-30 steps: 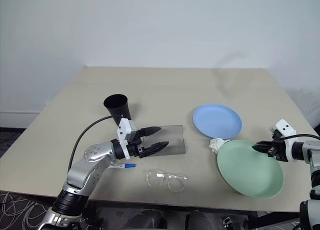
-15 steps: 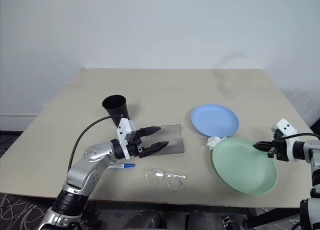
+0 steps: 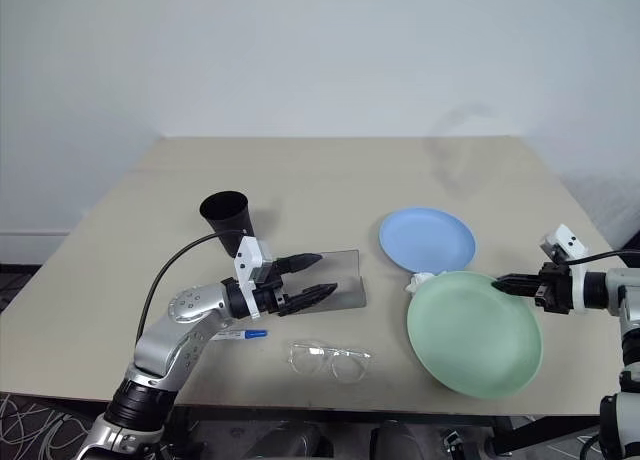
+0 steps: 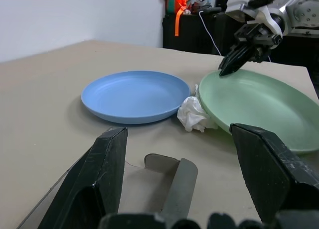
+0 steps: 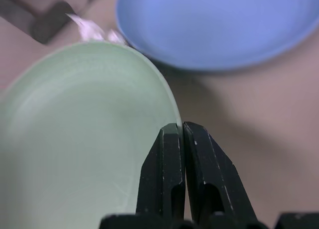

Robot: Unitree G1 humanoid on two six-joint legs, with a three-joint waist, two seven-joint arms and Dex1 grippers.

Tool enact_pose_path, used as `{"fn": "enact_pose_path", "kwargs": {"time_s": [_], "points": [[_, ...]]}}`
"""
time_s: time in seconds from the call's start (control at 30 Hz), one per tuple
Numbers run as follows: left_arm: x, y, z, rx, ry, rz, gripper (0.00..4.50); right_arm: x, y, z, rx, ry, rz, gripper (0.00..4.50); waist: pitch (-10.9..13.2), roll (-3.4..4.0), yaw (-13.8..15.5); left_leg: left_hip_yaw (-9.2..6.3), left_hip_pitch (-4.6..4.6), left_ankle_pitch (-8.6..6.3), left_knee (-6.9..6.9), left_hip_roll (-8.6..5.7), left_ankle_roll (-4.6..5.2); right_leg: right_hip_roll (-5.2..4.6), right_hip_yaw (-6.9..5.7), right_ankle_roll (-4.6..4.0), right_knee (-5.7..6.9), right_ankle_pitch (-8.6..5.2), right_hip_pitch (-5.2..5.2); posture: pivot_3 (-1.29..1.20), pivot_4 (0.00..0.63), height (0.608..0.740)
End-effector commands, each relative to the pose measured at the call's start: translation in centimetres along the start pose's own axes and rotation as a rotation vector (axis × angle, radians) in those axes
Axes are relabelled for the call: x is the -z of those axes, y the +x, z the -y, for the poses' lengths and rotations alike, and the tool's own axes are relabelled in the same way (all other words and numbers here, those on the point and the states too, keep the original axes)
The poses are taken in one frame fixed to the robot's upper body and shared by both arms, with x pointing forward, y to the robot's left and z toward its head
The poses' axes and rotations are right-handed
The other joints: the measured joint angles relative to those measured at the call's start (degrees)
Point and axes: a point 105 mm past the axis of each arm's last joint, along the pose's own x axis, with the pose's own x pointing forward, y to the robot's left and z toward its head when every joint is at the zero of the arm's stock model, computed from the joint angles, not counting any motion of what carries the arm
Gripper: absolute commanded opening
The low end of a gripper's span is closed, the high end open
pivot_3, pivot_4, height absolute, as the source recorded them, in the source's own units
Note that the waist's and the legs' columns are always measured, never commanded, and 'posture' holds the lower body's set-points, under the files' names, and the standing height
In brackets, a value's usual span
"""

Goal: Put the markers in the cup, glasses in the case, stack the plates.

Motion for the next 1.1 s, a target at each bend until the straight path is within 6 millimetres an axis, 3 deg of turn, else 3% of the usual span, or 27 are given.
{"fn": "enact_pose_path", "kwargs": {"time_s": [0.03,0.27,0.53,0.67,1.0,1.1], "points": [[-1.5,0.2,-0.3,0.007,0.055,0.038,3.47,-4.0,-0.1,-0.4,-0.027,-0.06,0.135,0.04,0.0,0.0,0.01,0.0,0.0,-0.02,0.0,0.0,0.02,0.0,-0.01,0.0,0.0,0.0,-0.01,0.0,0.0,0.74],[-1.5,0.2,-0.4,0.002,0.057,0.038,3.47,-8.1,1.7,0.0,0.013,-0.068,0.25,0.04,0.0,0.0,-0.04,0.01,-0.01,-0.16,0.0,0.0,0.04,0.0,-0.03,0.0,0.0,0.01,-0.05,0.0,0.0,0.74],[-1.5,0.3,-0.4,0.002,0.062,0.042,3.47,-11.2,4.3,3.1,0.245,-0.026,0.314,0.04,0.0,0.0,0.06,0.02,-0.09,-0.27,-0.04,0.01,-0.01,0.01,-0.07,-0.24,0.0,0.19,-0.23,0.0,0.0,0.74],[-1.6,0.3,-0.4,-0.001,0.064,0.043,3.47,-11.8,4.9,4.3,0.341,-0.005,0.326,0.04,-0.01,0.0,0.03,0.04,-0.27,-0.2,-0.04,0.01,-0.14,0.01,-0.06,-0.37,-0.01,0.27,-0.44,0.0,0.0,0.74],[-1.5,0.2,-0.4,-0.011,0.065,0.04,3.47,-11.1,5.8,5.9,0.487,0.059,0.286,0.04,-0.04,0.02,-0.71,0.08,-0.77,-0.07,-0.03,0.02,-0.35,0.05,-0.02,-0.47,0.01,0.34,-0.93,0.0,0.0,0.74],[-1.5,0.2,-0.5,-0.011,0.066,0.04,3.47,-10.8,5.9,6.3,0.531,0.082,0.278,1.05,-0.04,0.03,-0.81,0.08,-0.75,-0.07,-0.02,0.03,-0.35,0.06,-0.01,-0.47,0.01,0.35,-0.91,0.0,0.0,0.74]]}}
